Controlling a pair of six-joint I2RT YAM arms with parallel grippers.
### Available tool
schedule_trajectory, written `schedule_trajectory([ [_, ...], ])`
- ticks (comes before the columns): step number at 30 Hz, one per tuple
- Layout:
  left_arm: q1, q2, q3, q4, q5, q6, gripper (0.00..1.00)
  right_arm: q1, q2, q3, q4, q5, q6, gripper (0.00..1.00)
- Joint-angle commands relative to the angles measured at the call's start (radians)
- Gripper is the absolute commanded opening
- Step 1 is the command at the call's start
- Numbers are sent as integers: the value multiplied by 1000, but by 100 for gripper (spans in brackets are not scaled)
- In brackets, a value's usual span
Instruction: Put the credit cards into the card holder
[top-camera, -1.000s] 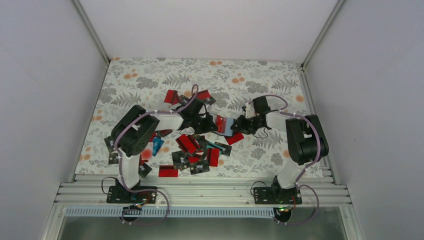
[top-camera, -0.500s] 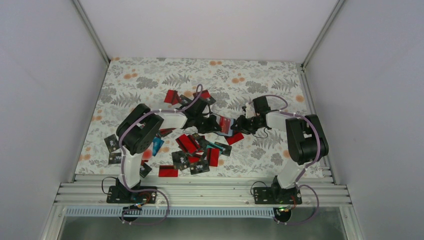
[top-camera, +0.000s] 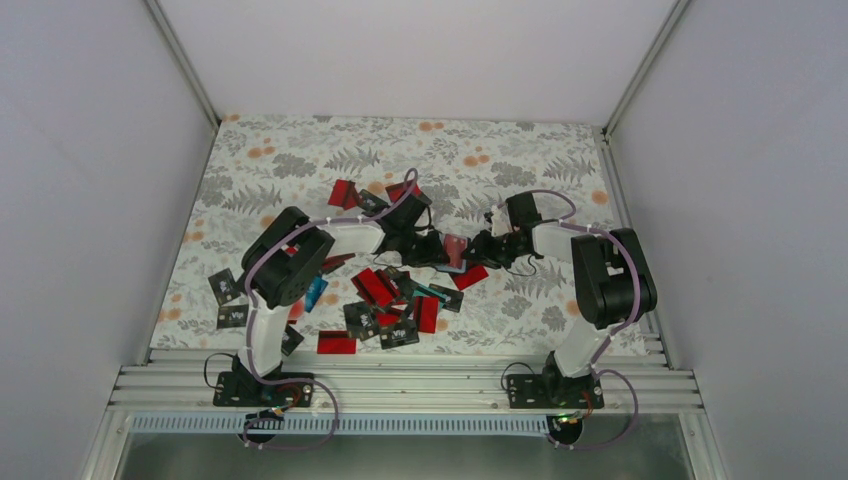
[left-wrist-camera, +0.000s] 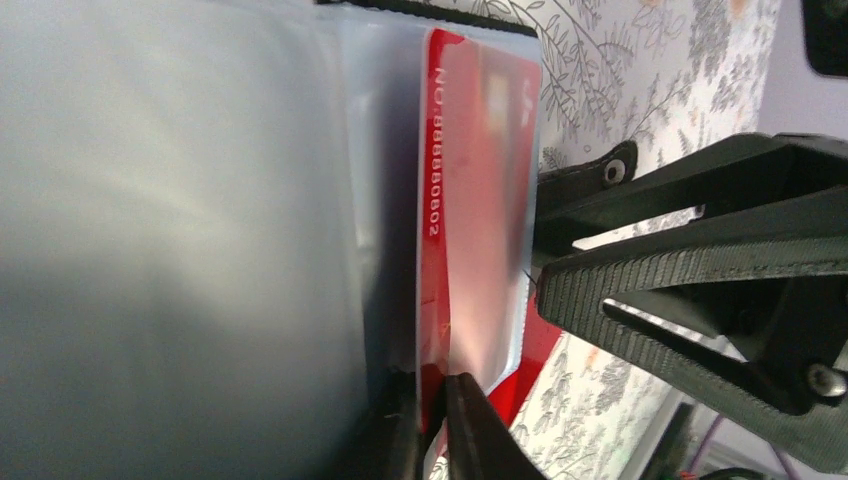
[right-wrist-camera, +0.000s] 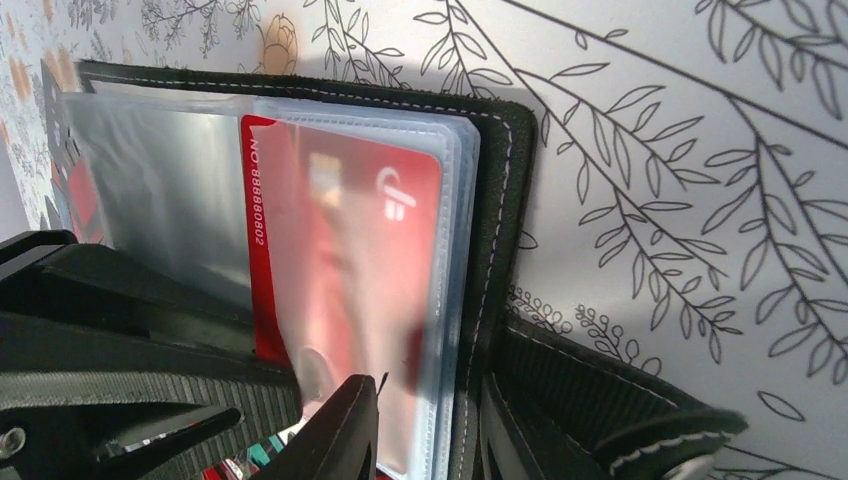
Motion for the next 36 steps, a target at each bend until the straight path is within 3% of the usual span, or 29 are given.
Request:
schedule_trajectory([
  [1,-28,20,27,-138,-56,46,22,5,21,12,4,-16,-13,29],
  [5,-30,-5,54,-201,-94,80,34,5,9,10,1,-14,-11,30],
  [13,-39,-52,89,-281,-110,105,74,5,-9,49,-40,-18,-28,32],
  [17,-40,-89,91,-322,-115,117,87,6,-21,74,-72,-17,-46,34],
  [19,-39,-101,105,-358,-119,136,100,5,-28,81,-79,-17,-49,36],
  [26,-33,-128,134,-405,-97,170,100,5,-50,86,-74,-44,-35,38],
  [30,-27,-139,158,-438,-180,205,97,5,-69,83,-74,-58,-22,38],
  [33,-21,-124,172,-403,-194,238,77,7,-101,73,-64,-82,-2,38],
  [36,-21,-89,207,-414,-249,264,47,7,-124,57,-51,-94,19,38],
])
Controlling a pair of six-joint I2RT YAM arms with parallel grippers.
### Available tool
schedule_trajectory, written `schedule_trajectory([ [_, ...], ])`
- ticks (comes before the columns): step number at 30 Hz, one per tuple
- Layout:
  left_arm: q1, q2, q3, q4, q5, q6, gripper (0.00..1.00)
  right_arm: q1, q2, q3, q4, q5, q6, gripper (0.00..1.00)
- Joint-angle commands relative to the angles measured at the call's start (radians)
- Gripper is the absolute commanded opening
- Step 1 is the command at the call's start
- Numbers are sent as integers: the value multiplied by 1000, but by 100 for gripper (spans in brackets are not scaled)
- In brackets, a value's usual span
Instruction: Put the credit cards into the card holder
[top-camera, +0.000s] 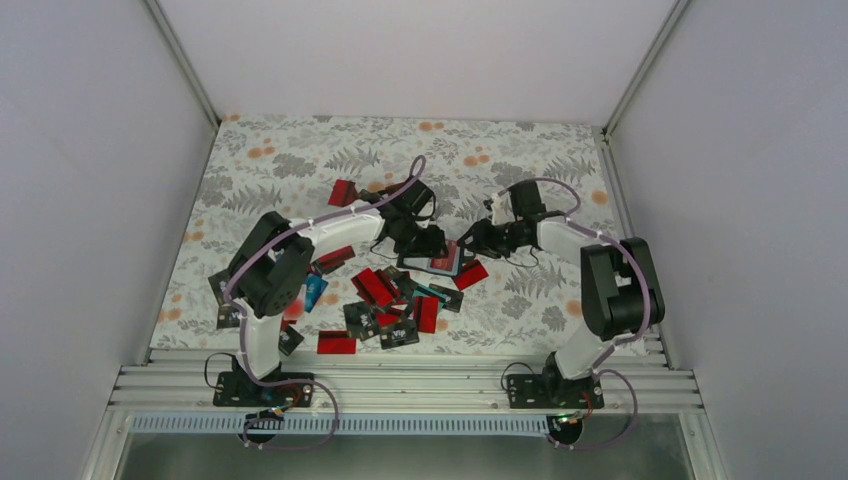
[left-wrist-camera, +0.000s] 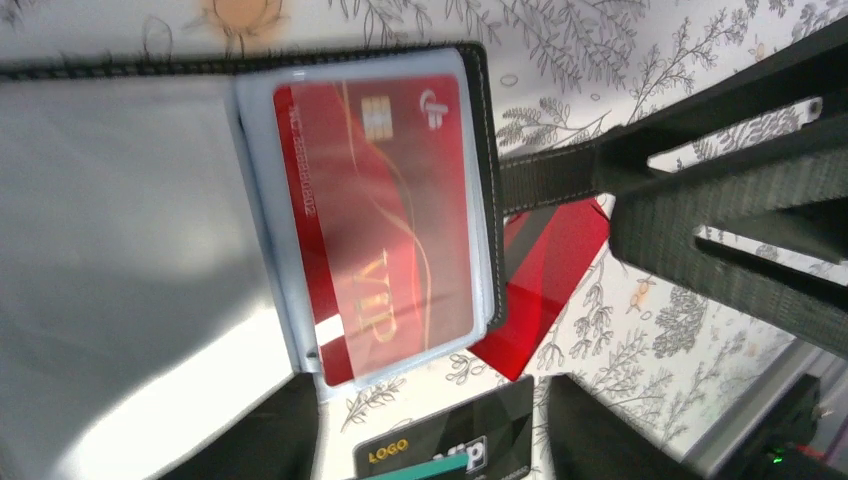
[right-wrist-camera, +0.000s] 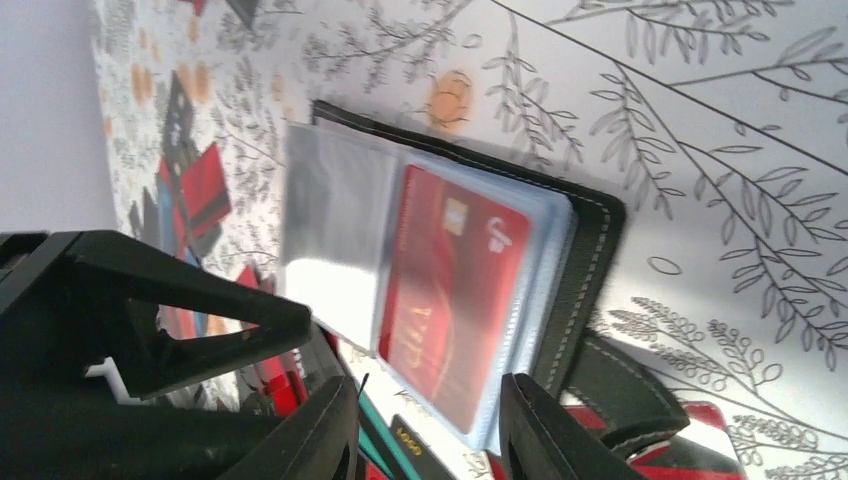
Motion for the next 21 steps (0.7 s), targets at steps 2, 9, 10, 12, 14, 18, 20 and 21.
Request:
schedule_trajectory([
  [2,7,37,77,-20,-116,61,32,6,-67,-23,30,-41,52,37],
  [9,8,91,75,-13,-178,79,11,26,-63,-61,81,-94,95,37],
  [10,8,98,74,-9,-182,79,7,30,-58,-62,83,-96,97,37],
  [12,7,110,72,-6,-190,78,3,36,-50,-65,90,-96,101,37],
  [14,7,116,66,7,-189,79,2,39,-44,-72,102,-95,106,37],
  [18,7,127,68,7,-198,79,2,42,-21,-73,110,-89,106,36],
  [20,7,132,66,6,-206,79,2,42,4,-71,116,-87,104,37],
  [21,7,135,65,7,-205,80,2,42,19,-69,119,-87,105,36],
])
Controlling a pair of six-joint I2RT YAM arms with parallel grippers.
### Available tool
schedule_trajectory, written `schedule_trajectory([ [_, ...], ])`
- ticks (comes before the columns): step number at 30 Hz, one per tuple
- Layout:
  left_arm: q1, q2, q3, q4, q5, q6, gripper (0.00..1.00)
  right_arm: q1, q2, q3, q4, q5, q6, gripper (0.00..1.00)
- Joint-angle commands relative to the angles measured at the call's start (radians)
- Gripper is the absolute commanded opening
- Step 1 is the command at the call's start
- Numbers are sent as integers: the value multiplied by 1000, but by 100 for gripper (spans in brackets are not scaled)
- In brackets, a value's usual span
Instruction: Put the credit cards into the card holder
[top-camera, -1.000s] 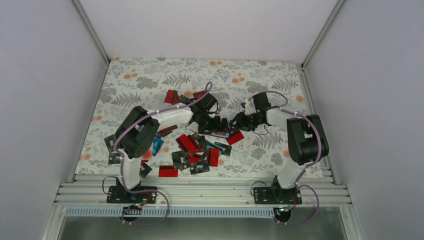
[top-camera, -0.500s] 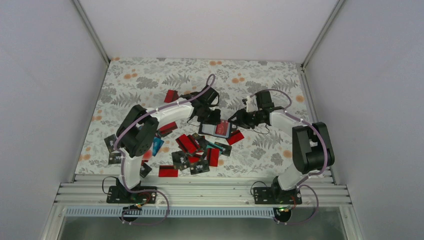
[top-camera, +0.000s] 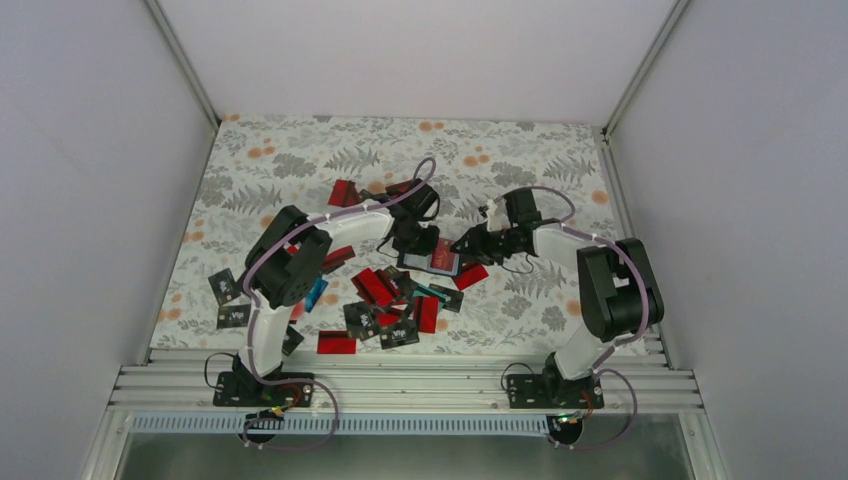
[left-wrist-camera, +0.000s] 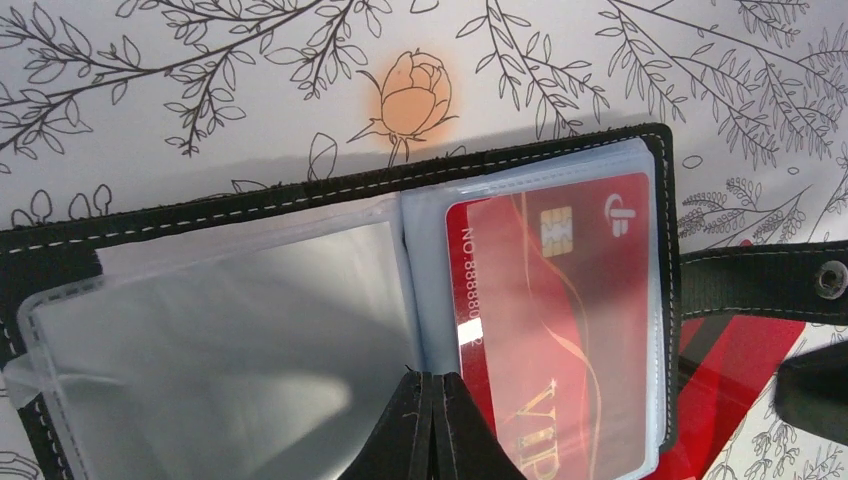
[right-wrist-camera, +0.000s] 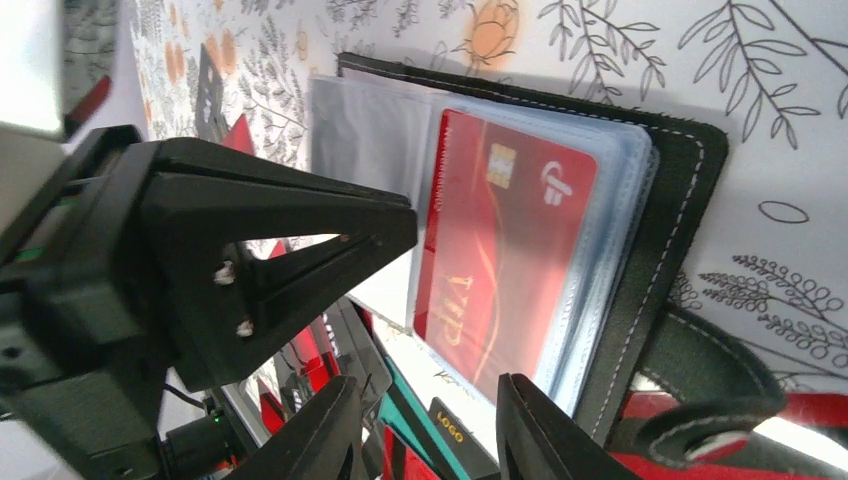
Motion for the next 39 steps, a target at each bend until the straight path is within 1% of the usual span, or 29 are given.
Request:
schedule_trajectory([
  [1,3,25,-9,14,-21,10,2,10,53,-2,35,-9,9,36],
  [7,1,49,-20,32,-2,12,2,10,92,14,33,4,2,36],
  [17,-13,96,-12,26,-17,14,2,15,130,43,42,-5,10,36],
  [29,-26,106,-9,16,-30,7,2,19,163,55,35,5,8,37],
  [34,-44,135,22,-14,-62,17,2,26,167,62,35,-11,12,37],
  [39,-59,167,46,-29,-83,17,2,33,166,69,50,-63,12,37],
])
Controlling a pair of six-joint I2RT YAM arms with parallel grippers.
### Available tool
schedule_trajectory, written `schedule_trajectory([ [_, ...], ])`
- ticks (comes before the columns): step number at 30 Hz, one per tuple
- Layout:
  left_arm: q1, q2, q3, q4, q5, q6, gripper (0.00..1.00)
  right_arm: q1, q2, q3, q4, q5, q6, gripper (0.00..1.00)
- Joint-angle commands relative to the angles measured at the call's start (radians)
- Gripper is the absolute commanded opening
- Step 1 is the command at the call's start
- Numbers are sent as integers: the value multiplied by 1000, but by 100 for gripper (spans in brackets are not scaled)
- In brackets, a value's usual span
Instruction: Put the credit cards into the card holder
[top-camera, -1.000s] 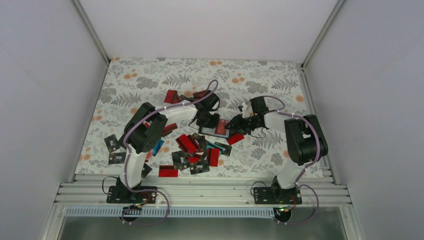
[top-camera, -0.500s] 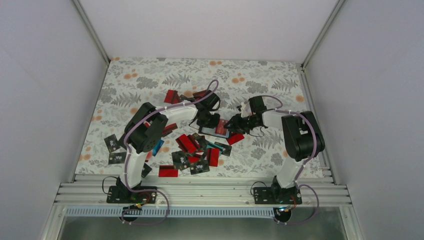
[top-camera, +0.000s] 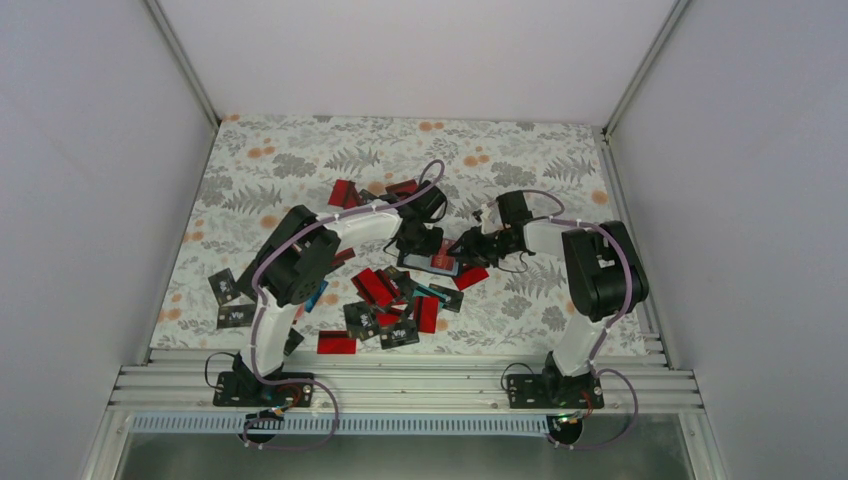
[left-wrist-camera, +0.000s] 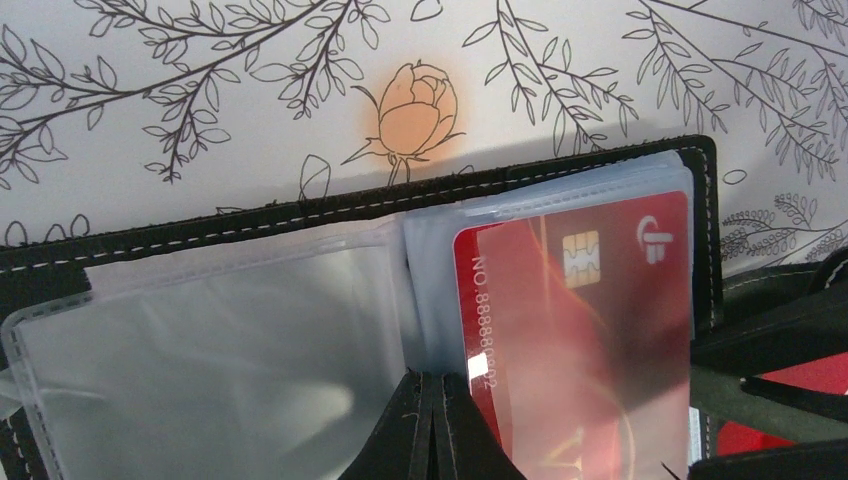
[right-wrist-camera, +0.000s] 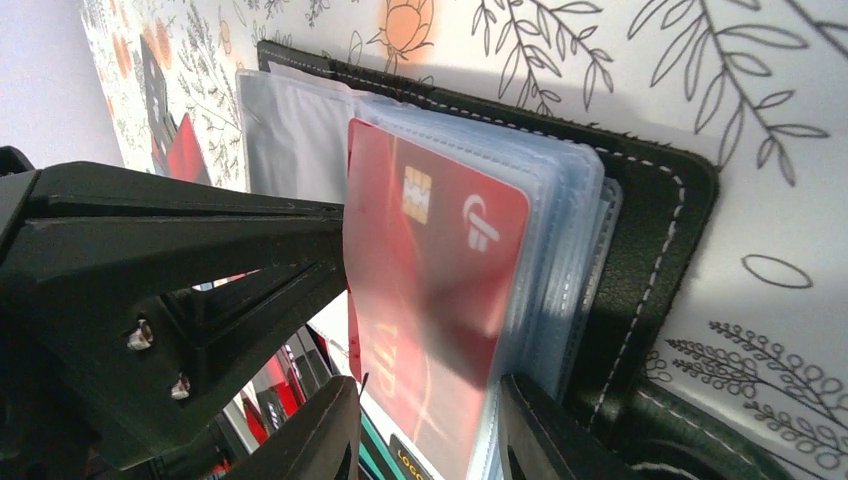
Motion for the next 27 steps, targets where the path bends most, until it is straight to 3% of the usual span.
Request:
schedule_trajectory([
  [1,-35,114,-12,3,-23,10,3,23,13,26,34,-74,5,37],
  [10,-36,110,-28,23,1,1,2,25,-8,51,34,-150,1,38],
  [19,-32,63,-20,1,-10,-6,2,27,-32,79,-58,-50,-30,38],
  [27,-23,-36,-20,-52,-33,-19,2,38,-22,93,-55,-58,-25,38],
])
